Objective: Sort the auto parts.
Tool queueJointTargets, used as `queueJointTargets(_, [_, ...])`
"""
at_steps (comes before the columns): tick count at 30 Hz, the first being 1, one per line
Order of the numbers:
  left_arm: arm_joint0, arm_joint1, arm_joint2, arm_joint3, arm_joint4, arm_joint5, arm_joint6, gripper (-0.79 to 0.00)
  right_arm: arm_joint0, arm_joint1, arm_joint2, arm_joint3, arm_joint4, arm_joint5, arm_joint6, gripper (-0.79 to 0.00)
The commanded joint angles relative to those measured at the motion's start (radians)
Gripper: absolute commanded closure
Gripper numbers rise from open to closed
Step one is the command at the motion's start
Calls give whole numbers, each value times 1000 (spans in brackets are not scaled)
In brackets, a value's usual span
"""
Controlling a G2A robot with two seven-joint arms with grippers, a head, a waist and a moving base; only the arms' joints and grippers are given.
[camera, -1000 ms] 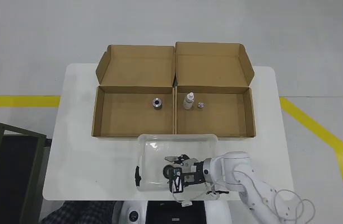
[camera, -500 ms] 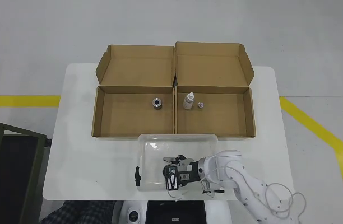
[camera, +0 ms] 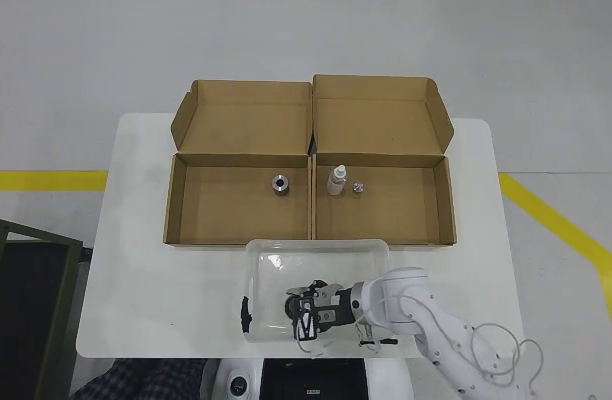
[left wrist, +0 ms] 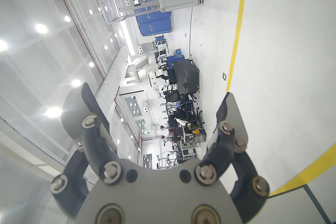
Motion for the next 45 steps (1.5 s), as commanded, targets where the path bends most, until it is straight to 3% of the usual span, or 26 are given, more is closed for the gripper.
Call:
queueJointTargets(1, [0, 0, 0, 0, 0, 0, 0, -785, 1, 1, 1, 1, 11, 0, -6, 0])
queueJointTargets(20, [0, 0, 0, 0, 0, 0, 0, -785, 10, 16, 41, -67, 153, 52, -52, 0])
queueJointTargets(45, [0, 0, 0, 0, 0, 0, 0, -785, 97, 14, 97, -113, 342, 170, -144, 0])
